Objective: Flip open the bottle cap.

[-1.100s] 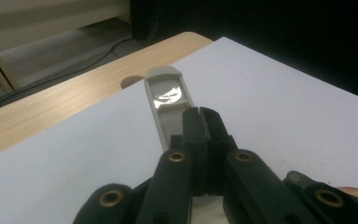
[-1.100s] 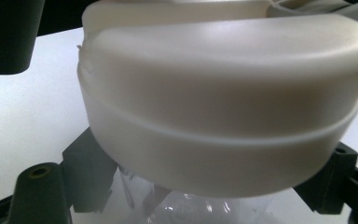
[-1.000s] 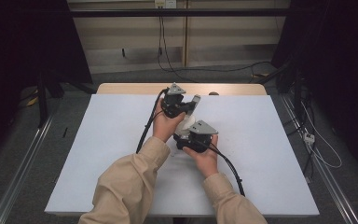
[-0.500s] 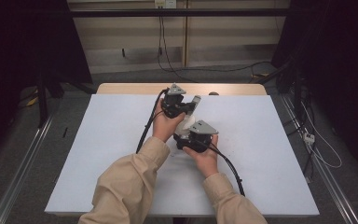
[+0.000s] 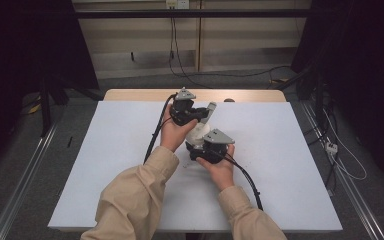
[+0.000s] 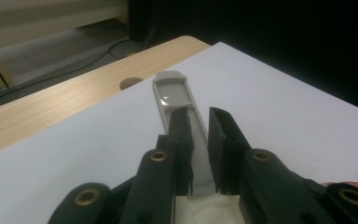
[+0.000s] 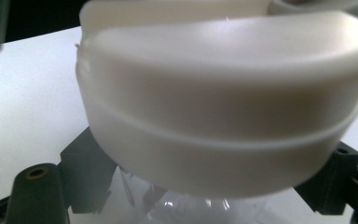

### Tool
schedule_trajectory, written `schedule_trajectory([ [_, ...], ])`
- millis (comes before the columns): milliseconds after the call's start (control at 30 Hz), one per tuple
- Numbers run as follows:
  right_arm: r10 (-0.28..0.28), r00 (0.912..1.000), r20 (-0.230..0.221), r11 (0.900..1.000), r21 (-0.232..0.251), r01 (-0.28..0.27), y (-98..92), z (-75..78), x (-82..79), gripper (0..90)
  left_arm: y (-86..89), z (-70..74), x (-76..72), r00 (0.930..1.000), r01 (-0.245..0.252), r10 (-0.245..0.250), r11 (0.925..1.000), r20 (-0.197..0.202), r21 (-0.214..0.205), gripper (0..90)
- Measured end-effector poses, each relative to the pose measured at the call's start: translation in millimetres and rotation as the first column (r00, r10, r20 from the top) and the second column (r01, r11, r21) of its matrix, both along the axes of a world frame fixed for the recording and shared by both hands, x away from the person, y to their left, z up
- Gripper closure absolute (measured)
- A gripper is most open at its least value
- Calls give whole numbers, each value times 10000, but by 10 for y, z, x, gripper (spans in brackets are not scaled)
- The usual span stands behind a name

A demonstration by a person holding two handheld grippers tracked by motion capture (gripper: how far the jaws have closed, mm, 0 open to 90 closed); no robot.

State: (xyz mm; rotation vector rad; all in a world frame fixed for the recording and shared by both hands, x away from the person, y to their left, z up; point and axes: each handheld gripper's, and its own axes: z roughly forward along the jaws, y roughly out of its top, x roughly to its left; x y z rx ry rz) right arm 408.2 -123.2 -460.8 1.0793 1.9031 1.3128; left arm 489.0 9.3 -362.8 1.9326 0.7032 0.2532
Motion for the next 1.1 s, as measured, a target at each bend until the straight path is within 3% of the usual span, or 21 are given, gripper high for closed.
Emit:
schedule_trajectory([
  [200,-157,9992,-359,9999,-38,155,-37,4,-22,113,76,46,-48,9999,-64,64,10000,-82,19,600],
  [300,-151,9984,-546,9999,-19,150,-66,5,-54,83,121,41,-96,9993,-131,131,9999,-336,22,457],
  [467,-175,9977,-662,9998,63,180,-181,26,-165,83,295,26,-220,9989,-119,111,9998,-461,-170,291],
  [567,-69,9967,-813,10000,42,72,-276,31,-254,77,431,-4,-312,9988,-60,51,9998,-480,-196,243],
  [667,7,9953,-965,10000,95,2,-386,38,-376,73,592,-51,-440,9989,54,-58,10000,-459,-78,175],
  [733,149,9968,-785,9999,55,-145,-474,43,-478,76,718,-100,-534,9993,149,-152,9999,-355,-87,151],
  [833,274,9968,-751,9994,209,-259,-615,58,-620,69,938,-193,-676,9983,178,-182,9998,-561,-80,128],
  [933,341,9963,-783,9990,312,-317,-769,68,-758,79,1189,-306,-835,9987,-3,2,10000,-512,-16,120],
  [1000,352,9970,-693,9994,30,-351,-868,87,-851,74,1367,-397,-945,9983,-108,97,9997,-583,-196,118],
  [1100,358,9973,-646,9992,-145,-368,-1022,102,-990,71,1616,-527,-1108,9988,-322,314,9992,-375,-225,109],
])
